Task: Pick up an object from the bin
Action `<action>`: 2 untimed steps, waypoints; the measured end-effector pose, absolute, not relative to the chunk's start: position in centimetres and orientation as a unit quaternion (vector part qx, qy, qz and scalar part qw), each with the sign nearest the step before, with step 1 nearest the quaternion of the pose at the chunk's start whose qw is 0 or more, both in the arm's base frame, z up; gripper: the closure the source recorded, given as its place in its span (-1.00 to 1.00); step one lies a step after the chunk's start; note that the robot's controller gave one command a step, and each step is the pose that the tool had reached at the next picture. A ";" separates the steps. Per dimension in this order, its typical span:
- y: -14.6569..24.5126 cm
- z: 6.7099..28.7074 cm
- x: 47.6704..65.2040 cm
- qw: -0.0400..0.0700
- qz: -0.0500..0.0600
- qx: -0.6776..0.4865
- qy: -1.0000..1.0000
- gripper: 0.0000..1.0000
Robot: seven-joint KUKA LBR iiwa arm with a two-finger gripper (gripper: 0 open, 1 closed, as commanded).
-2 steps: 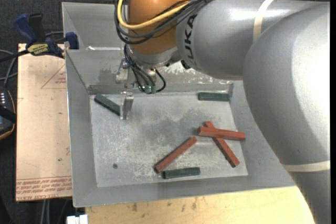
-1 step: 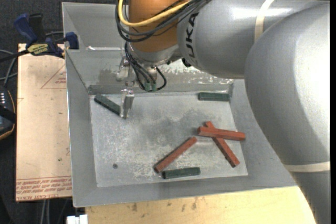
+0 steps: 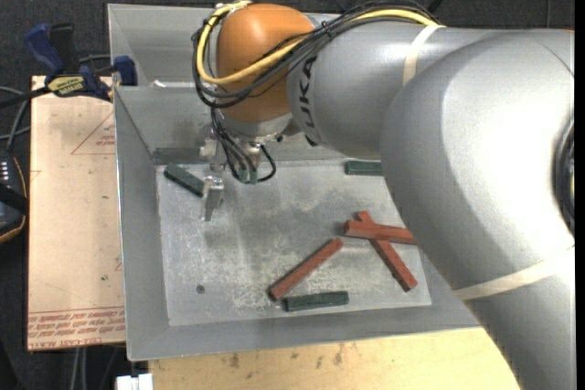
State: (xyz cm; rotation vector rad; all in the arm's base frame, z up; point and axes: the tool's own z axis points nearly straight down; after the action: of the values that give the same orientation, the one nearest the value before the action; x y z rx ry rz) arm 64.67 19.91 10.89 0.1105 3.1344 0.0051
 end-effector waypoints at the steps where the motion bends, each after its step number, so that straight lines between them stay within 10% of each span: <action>1: 20.6 7.4 64.2 0.005 0.002 0.084 0.996 -1.00; 2: 20.8 7.5 64.5 0.003 0.002 0.097 0.995 -1.00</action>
Offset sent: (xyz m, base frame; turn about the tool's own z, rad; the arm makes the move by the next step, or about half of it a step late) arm -0.0002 0.0090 -0.0389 0.1534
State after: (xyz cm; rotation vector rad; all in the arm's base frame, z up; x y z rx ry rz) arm 64.54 20.75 7.49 0.3035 3.1202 0.0067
